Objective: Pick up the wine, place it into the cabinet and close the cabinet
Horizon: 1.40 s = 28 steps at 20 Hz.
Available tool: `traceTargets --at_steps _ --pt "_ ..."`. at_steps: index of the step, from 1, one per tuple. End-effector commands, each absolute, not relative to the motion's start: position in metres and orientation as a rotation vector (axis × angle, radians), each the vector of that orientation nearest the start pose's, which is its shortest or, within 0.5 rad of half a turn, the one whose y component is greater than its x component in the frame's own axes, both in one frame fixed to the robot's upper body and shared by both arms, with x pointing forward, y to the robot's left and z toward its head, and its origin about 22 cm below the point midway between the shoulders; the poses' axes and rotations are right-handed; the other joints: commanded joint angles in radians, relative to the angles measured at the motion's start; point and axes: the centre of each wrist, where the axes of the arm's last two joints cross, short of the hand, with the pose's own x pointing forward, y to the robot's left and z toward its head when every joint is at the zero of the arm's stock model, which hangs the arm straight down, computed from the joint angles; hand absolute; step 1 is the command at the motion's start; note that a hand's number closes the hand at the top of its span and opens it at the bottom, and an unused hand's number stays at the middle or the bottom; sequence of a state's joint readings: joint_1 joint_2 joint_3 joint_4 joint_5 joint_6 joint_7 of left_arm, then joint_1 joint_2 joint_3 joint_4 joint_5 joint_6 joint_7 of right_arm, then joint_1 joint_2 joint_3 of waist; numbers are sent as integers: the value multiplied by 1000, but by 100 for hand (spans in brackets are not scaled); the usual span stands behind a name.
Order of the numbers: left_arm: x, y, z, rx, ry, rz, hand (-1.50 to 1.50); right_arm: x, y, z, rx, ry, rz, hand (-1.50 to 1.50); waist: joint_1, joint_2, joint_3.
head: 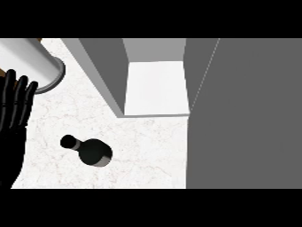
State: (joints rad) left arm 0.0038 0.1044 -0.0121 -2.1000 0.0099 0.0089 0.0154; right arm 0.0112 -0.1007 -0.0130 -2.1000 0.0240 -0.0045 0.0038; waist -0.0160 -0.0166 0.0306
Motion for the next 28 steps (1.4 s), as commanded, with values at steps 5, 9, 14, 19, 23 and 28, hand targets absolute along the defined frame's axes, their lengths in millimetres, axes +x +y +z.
traceTargets --at_steps 5,9,14,19,23,28 --pt "211 232 138 -182 -2137 -270 -150 165 -235 142 -88 -2110 42 -150 1 13 -31" --pt "199 222 114 -409 -1901 -181 -150 160 -226 128 212 -1967 115 -150 2 13 -31" --pt "176 234 154 -470 -1892 -185 -150 138 -214 166 228 -1949 118 -150 16 14 -31" --pt "153 236 179 -452 -1892 -188 -150 111 -203 190 240 -1945 116 -150 18 14 -31" --pt "148 237 189 -442 -1889 -169 -150 125 -190 191 236 -1932 114 -150 20 15 -31" --pt "135 227 200 -423 -1859 -152 -150 103 -187 197 246 -1933 95 -150 15 11 -31"
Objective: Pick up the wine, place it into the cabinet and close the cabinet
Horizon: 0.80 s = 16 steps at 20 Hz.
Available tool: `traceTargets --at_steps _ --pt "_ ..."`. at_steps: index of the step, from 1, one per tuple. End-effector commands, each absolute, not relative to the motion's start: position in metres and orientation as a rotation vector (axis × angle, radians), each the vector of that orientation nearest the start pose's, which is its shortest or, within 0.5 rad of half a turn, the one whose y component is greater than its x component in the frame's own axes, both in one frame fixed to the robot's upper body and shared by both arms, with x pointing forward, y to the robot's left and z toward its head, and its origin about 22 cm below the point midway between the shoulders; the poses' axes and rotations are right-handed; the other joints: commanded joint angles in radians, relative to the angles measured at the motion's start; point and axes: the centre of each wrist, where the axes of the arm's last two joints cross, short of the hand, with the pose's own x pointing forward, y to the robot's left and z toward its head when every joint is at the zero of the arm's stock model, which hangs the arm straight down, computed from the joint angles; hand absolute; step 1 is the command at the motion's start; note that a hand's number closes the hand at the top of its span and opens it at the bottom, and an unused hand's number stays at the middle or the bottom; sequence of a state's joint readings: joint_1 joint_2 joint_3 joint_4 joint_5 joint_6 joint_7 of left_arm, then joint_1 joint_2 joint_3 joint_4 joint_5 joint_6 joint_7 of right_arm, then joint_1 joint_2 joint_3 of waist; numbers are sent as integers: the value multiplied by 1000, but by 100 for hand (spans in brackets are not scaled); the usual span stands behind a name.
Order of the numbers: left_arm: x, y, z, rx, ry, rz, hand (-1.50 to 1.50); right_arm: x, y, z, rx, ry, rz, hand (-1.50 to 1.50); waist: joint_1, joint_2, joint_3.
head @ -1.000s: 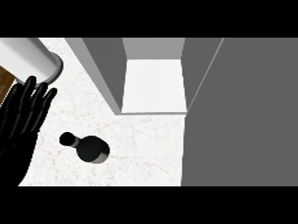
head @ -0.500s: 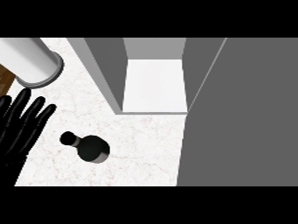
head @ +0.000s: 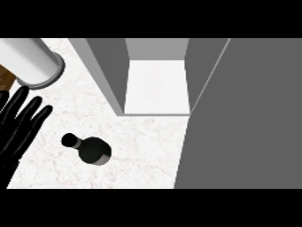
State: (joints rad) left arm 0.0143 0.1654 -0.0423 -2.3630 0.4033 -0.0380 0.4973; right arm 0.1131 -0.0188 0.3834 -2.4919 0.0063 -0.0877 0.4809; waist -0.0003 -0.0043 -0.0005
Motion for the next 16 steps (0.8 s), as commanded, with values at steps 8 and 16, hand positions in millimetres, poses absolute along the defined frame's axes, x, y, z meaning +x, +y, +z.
traceTargets --at_steps 8,16 --pt "153 240 190 -340 -1836 -148 -150 97 -188 208 228 -1933 89 -150 -2 -1 -1" --pt "166 240 185 -336 -1800 -133 -150 97 -174 212 257 -1943 62 -150 -7 -1 -1"
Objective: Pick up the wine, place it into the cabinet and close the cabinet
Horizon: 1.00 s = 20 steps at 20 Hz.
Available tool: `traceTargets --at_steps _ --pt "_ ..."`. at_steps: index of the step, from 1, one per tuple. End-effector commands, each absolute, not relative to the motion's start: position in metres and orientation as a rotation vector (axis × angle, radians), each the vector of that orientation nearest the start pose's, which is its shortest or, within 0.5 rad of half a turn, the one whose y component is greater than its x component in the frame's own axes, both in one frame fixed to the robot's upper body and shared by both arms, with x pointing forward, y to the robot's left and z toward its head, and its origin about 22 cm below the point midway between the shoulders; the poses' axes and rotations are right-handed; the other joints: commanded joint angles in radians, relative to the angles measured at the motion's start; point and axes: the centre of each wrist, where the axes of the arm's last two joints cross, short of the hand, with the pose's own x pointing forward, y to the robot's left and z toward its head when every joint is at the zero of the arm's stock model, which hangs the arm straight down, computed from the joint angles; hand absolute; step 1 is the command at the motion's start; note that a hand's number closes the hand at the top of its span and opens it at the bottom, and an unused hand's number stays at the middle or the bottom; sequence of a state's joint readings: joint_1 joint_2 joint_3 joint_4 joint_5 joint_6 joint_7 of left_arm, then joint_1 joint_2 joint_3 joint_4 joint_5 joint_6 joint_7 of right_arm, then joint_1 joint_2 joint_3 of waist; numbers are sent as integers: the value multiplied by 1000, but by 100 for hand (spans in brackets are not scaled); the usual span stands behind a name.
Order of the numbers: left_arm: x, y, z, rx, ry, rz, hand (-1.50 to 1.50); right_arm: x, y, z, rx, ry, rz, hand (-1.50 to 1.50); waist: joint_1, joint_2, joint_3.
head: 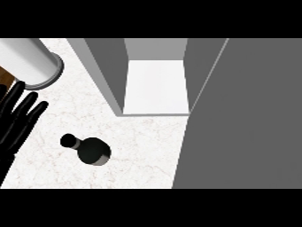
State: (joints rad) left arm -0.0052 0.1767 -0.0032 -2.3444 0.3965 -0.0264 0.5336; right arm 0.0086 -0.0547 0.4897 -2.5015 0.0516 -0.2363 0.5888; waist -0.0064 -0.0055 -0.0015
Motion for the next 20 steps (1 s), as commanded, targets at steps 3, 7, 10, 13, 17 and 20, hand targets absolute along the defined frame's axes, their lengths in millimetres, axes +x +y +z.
traceTargets --at_steps 3,7,10,13,17,20 --pt "184 242 161 -311 -1806 -117 -150 98 -179 210 217 -1935 102 -150 -7 1 0" --pt "188 244 145 -315 -1771 -123 -150 85 -185 222 253 -1957 113 -150 -13 0 -1" --pt "206 229 125 -285 -1755 -139 -150 97 -174 214 243 -1962 109 -150 -15 2 0" --pt "193 226 101 -286 -1745 -134 -150 91 -181 219 247 -1933 108 -150 -9 1 0" --pt "203 263 88 -242 -1746 -109 -150 96 -168 217 261 -1946 71 -150 -8 1 -1" --pt "191 259 73 -238 -1741 -110 -150 83 -181 214 245 -1943 102 -150 -11 -1 1"
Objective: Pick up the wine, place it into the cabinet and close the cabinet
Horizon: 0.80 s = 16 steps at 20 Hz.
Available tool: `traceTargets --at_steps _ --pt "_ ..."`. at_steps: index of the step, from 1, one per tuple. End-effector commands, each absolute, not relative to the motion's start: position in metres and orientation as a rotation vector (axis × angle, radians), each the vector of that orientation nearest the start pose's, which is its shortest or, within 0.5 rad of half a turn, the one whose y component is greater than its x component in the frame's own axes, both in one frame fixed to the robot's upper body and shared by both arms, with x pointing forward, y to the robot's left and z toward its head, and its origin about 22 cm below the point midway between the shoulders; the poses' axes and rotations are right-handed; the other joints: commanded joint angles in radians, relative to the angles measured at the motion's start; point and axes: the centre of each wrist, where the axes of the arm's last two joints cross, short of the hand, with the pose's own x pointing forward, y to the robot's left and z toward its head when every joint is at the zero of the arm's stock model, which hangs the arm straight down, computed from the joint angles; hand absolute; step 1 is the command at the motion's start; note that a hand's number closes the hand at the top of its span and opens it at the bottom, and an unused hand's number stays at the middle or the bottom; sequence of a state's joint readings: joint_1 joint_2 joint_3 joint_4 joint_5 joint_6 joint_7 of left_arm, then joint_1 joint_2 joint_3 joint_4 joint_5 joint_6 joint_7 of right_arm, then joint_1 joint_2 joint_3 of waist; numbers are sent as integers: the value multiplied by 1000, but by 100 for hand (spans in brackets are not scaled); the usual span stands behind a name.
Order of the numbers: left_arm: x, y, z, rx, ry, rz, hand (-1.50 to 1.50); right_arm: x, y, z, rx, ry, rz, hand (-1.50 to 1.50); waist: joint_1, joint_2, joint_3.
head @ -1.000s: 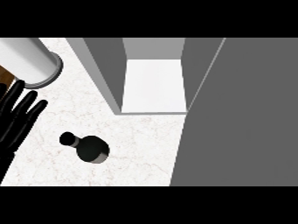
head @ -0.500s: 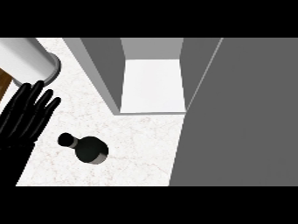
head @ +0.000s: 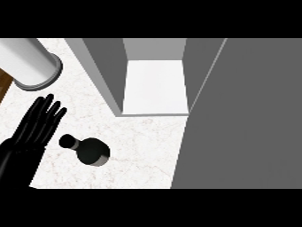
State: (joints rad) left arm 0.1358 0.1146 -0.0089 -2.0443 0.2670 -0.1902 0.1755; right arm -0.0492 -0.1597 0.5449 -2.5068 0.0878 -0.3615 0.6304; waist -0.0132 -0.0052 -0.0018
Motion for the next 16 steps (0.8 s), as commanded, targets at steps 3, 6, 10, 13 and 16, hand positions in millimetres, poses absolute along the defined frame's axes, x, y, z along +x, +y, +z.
traceTargets --at_steps 3,6,10,13,16 --pt "181 257 61 -208 -1742 -112 -150 90 -173 214 236 -1945 113 -150 5 -1 0" --pt "184 284 41 -176 -1726 -114 -150 82 -185 220 237 -1934 118 -150 -2 0 0" --pt "200 277 25 -169 -1704 -97 -150 89 -173 215 240 -1943 118 -150 -2 1 0" --pt "189 297 5 -173 -1696 -97 -150 85 -172 216 248 -1945 119 -150 -2 -1 0" --pt "201 287 -10 -180 -1675 -107 -150 92 -168 218 247 -1952 112 -150 -1 1 0"
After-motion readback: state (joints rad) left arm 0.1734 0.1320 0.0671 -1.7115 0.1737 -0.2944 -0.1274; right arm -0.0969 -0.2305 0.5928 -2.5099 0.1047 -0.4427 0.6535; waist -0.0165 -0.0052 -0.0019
